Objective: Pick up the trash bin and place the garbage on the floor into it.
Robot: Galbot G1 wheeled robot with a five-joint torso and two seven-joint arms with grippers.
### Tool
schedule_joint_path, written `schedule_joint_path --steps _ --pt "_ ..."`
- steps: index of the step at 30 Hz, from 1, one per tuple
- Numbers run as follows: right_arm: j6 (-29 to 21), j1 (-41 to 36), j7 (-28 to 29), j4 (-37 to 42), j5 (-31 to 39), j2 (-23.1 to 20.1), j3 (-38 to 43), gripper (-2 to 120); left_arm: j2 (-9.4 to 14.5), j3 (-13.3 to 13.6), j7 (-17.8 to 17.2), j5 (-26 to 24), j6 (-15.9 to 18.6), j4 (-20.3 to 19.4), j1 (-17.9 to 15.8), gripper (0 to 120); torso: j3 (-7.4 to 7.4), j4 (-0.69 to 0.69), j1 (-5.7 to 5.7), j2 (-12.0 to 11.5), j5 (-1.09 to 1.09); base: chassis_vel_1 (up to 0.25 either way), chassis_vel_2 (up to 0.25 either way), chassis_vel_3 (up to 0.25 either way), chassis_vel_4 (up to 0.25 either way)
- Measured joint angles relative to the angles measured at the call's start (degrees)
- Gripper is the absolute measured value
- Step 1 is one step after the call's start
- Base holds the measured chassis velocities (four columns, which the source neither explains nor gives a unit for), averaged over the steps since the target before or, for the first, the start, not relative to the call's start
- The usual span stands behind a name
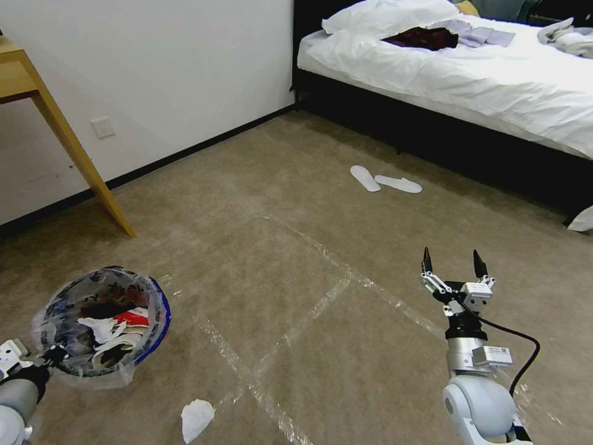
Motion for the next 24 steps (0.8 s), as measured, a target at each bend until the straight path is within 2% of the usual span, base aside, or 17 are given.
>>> schedule_joint_path --steps 11,24 --pt "-0.1 0.4 -0.2 -0.2 -0.1 -0.1 -0.3 100 0.6 -0.2 0.1 -0.1 -0.1 0.1 0.2 0 0.0 -0.01 0.01 0.0 0.0 -0.173 0.153 0.157 -0.159" --pt "-0.1 0.1 -0.3 -0.3 -0.2 -0.2 -0.3 100 0.2 0.1 0.1 0.2 -0.1 0.2 0.1 0 0.0 -0.01 0.01 0.0 0.0 -0.175 0.182 0.18 -0.186"
